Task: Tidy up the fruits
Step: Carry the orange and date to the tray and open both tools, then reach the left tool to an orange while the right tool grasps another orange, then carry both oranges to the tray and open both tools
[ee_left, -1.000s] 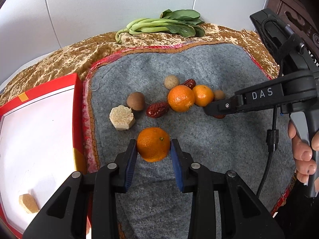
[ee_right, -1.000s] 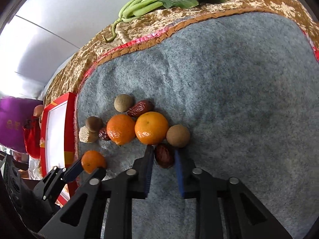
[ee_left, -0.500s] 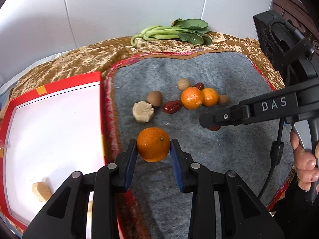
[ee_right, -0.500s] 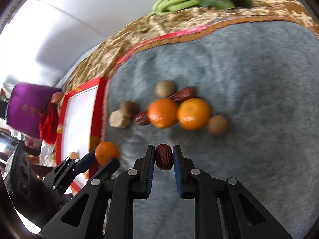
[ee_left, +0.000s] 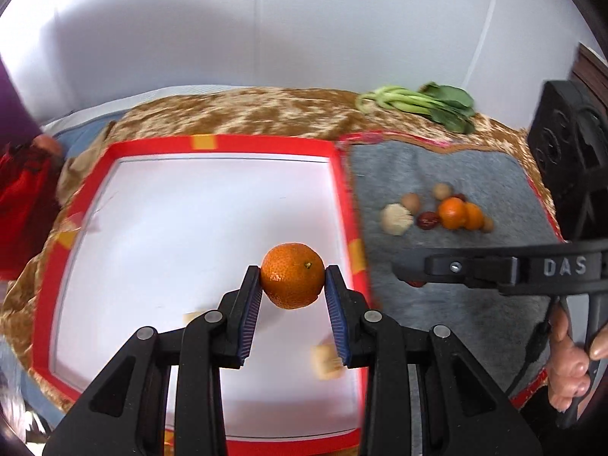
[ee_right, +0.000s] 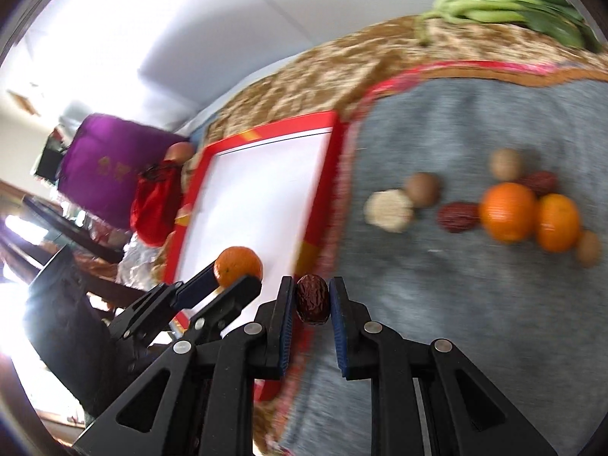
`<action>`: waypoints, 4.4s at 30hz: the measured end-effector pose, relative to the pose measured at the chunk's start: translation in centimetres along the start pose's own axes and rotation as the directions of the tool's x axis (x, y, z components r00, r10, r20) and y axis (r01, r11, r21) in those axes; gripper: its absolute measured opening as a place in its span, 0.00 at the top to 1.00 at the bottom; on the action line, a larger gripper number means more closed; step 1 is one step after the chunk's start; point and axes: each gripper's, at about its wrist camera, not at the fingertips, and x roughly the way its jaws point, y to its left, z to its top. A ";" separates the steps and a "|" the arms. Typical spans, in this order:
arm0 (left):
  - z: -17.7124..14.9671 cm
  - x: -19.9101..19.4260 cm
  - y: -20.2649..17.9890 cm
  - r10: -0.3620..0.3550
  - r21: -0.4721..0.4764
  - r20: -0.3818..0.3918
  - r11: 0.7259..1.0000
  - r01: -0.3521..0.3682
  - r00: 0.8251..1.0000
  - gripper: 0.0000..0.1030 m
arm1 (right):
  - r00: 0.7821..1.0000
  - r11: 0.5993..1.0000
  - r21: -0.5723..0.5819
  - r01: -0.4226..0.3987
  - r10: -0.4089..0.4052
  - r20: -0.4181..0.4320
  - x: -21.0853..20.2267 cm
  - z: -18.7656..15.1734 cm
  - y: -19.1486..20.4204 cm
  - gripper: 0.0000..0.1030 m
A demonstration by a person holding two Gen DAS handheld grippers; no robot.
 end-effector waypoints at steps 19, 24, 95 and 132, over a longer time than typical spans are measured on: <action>-0.9 1.0 1.8 0.121 -0.036 -0.054 0.992 -0.123 0.991 0.67 | 0.999 0.983 -0.182 0.032 -0.035 -0.013 3.3 -2.2 4.1 0.78; 0.0 0.3 0.3 0.151 0.011 0.010 0.989 -0.151 0.989 0.50 | 0.999 0.990 -0.141 0.022 -0.019 0.026 0.5 -1.3 2.6 0.76; 2.3 3.7 -14.5 -0.146 0.597 -0.037 0.790 0.139 0.989 0.42 | 0.995 0.917 0.390 0.083 -0.098 0.021 -5.6 3.4 -15.8 0.52; 3.6 8.3 -17.7 -0.231 0.665 -0.122 0.703 0.252 0.965 0.68 | 0.988 0.879 0.476 0.008 -0.080 0.131 -12.2 1.1 -19.0 0.69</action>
